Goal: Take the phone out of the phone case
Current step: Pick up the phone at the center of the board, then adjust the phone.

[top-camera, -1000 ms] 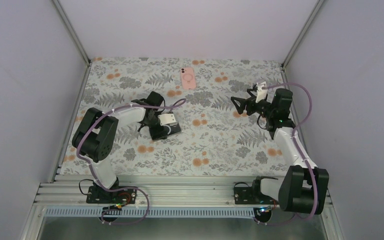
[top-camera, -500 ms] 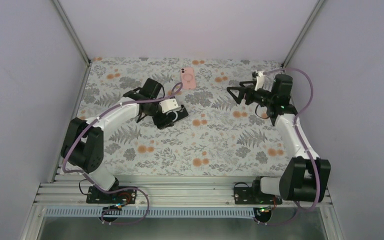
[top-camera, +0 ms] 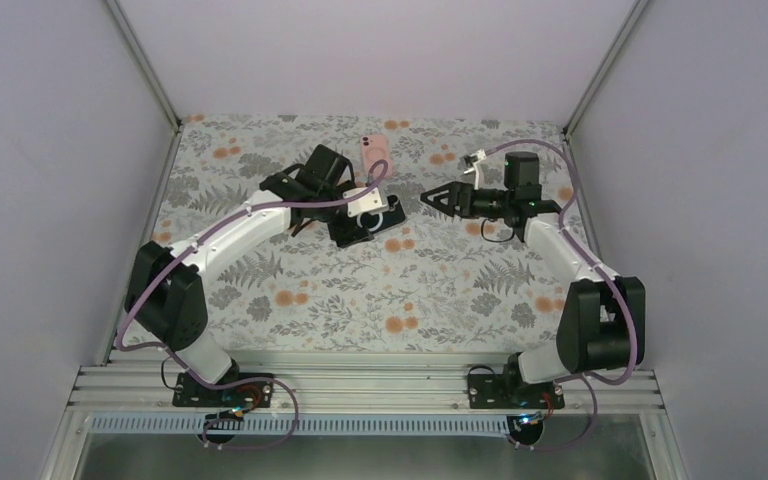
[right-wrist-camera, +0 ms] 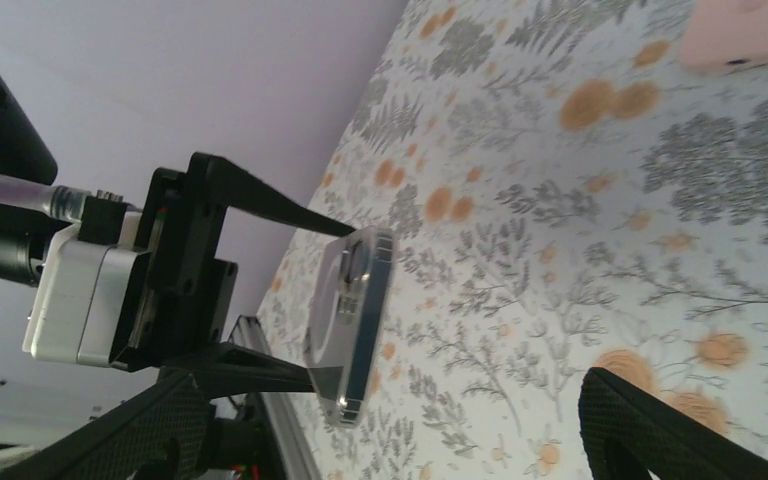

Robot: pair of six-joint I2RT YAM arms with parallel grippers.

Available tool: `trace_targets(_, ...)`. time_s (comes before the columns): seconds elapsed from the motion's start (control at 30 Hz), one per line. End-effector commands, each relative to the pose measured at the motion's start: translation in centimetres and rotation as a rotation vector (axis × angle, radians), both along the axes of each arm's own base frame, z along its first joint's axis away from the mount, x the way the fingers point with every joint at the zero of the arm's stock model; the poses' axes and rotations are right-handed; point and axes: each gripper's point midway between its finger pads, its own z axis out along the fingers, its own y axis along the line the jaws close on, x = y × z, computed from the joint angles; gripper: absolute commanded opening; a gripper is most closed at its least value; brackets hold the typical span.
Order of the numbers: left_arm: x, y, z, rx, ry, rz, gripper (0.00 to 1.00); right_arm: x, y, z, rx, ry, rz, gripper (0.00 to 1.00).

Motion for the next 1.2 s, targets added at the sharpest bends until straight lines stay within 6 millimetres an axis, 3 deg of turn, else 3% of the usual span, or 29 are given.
trace_targets(0.0, 0.1, -1.3, 3.3, -0.059, -0.065, -0.009, 0.5, -2.2, 1.9, 0.4, 0.042, 0.033, 0.086, 0.88)
trace_targets(0.2, -0.3, -2.6, 4.2, -0.07, -0.089, -0.035, 0.5, -3.7, 2.9, -0.9, 0.029, 0.038, 0.091, 0.86)
trace_targets(0.43, -0.5, -3.6, 4.6, -0.079, -0.097, -0.052, 0.5, -3.7, 3.6, -1.1, 0.03, 0.039, 0.115, 0.78)
trace_targets(0.77, -0.8, -5.3, 4.3, -0.062, -0.101, -0.09, 0.5, -3.8, 4.1, -1.1, 0.037, 0.056, 0.134, 0.41)
trace_targets(1.0, -0.9, -6.2, 4.1, -0.029, -0.13, -0.105, 0.51, -4.2, 3.9, -0.3, 0.053, 0.061, 0.109, 0.06)
trace_targets(1.03, -0.7, -6.4, 4.3, -0.028, -0.137, -0.096, 0.56, -4.2, 3.9, -0.2, 0.057, 0.064, 0.111, 0.04)
trace_targets(1.07, -0.4, -6.6, 4.5, -0.028, -0.134, -0.08, 0.68, -4.3, 3.8, 0.0, 0.061, 0.063, 0.113, 0.04)
trace_targets(1.17, 0.5, -7.1, 5.8, -0.028, -0.133, -0.028, 0.92, -4.1, 3.2, 0.3, 0.08, 0.075, 0.103, 0.04)
